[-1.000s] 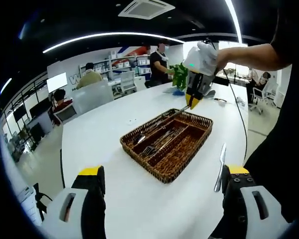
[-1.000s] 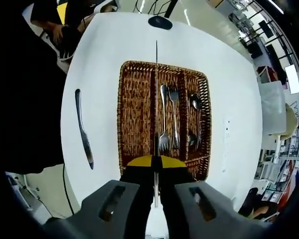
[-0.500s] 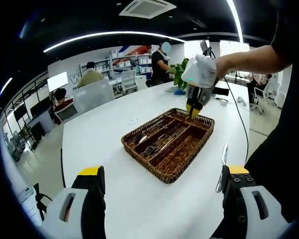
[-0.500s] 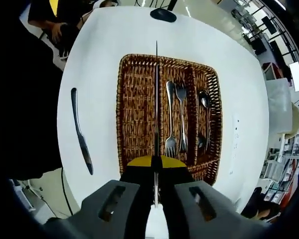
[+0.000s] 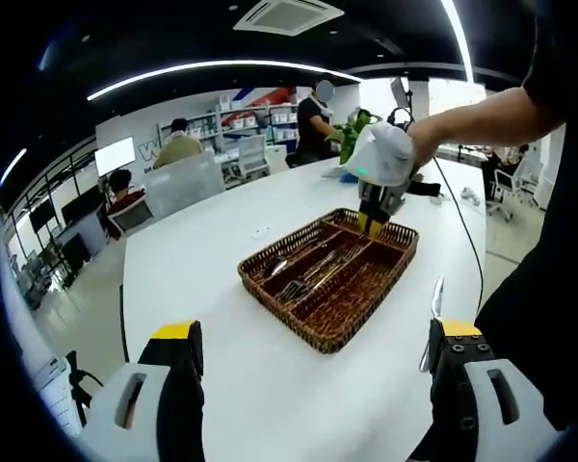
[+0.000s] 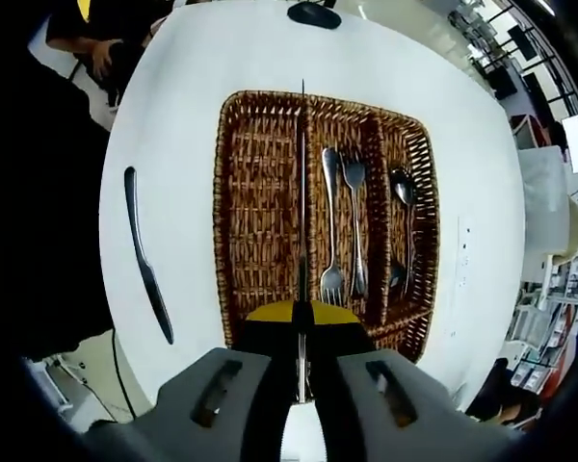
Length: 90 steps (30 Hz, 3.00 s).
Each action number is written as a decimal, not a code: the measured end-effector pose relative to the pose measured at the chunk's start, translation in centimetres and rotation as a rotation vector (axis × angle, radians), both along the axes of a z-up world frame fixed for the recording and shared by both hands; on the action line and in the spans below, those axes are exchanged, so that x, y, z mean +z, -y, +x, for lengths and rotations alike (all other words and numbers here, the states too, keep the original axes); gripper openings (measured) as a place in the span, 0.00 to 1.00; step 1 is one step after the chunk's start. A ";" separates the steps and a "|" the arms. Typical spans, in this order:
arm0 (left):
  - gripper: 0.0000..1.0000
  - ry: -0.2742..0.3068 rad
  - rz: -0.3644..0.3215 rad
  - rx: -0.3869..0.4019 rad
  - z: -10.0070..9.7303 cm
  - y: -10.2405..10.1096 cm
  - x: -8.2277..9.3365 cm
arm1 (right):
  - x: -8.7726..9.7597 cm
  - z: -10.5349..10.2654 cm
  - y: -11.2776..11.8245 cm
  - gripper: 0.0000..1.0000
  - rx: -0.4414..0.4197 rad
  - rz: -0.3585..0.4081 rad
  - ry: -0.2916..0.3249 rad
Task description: Arrange the knives, forks, and spoons in their matching storage slots by inserting each utensil handle-first until every utensil is classified and aligned in the correct compartment
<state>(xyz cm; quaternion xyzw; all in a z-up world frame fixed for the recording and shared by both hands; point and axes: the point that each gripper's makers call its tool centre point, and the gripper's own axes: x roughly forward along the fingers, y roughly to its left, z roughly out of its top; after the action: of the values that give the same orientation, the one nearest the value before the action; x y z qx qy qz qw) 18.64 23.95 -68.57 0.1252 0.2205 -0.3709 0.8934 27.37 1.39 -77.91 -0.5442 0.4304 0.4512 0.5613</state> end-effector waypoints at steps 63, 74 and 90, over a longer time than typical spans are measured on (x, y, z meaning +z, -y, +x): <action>0.99 -0.029 0.023 0.005 -0.8 -2.0 -0.3 | -8.4 0.7 -0.3 0.01 -0.028 -0.104 0.085; 0.99 -0.028 0.022 -0.006 -0.7 -1.6 -0.3 | -8.7 0.6 -0.4 0.02 0.006 -0.066 0.130; 0.99 -0.017 0.018 -0.030 -0.8 -0.7 0.0 | -7.7 0.1 -0.3 0.13 0.041 0.060 0.198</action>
<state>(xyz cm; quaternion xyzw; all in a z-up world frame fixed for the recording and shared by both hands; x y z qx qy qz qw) 17.80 24.67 -68.56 0.1335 0.2297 -0.3832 0.8846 27.52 1.70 -85.56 -0.5778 0.3479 0.4191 0.6078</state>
